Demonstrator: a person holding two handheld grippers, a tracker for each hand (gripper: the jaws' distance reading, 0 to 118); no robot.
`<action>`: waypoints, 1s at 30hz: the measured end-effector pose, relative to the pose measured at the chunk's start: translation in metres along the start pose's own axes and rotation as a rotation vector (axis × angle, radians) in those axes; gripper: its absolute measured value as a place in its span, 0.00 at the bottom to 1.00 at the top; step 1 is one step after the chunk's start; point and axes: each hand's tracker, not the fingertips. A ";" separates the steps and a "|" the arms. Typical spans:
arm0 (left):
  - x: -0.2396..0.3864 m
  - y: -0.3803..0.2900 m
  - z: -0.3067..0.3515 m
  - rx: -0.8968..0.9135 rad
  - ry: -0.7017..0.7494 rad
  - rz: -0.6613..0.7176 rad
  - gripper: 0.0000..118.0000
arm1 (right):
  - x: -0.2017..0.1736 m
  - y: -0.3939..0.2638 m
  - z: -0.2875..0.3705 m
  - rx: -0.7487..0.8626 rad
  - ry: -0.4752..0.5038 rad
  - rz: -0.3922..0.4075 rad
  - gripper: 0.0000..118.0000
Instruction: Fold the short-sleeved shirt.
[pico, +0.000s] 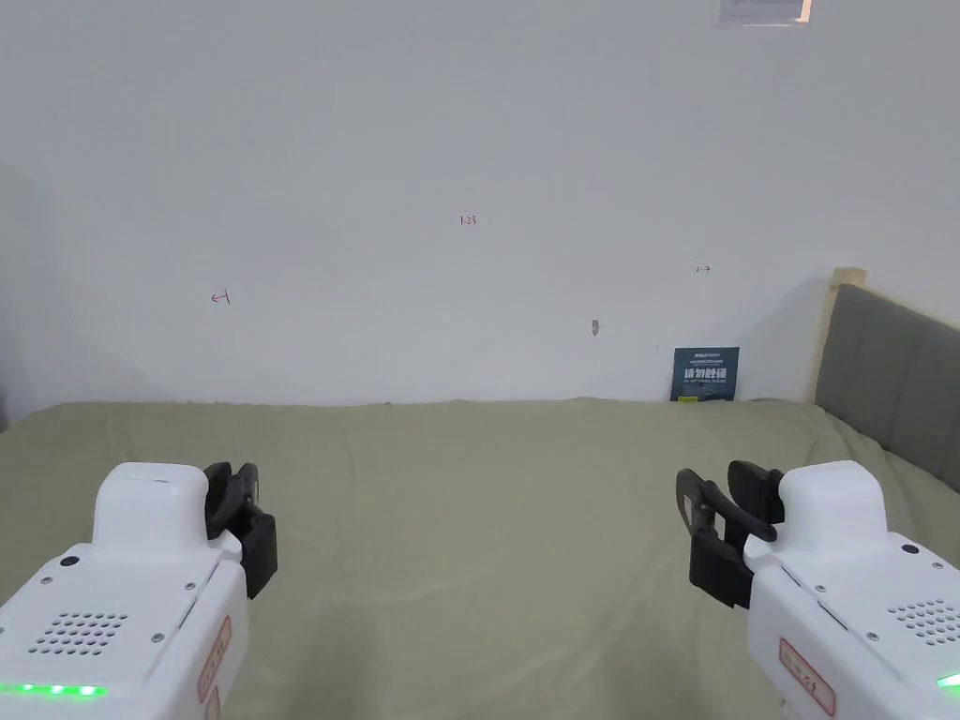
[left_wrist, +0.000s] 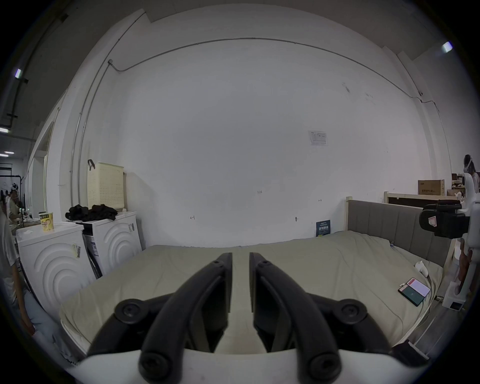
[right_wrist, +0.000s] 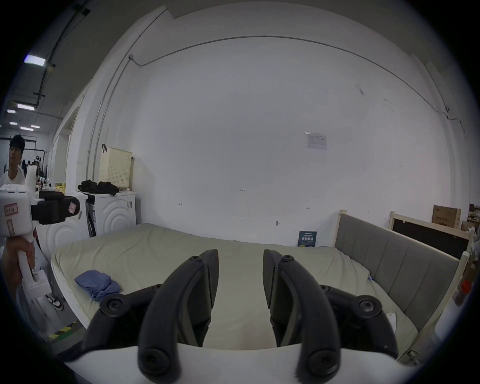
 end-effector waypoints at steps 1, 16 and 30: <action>0.000 0.000 0.000 -0.002 0.004 0.001 0.18 | 0.000 0.000 0.000 0.000 -0.001 -0.005 0.33; -0.001 0.002 0.001 0.005 -0.004 0.032 1.00 | 0.010 0.004 -0.001 -0.031 -0.011 -0.081 0.98; 0.003 -0.002 0.000 -0.005 -0.007 0.049 1.00 | -0.002 0.026 0.004 -0.070 -0.032 -0.200 0.98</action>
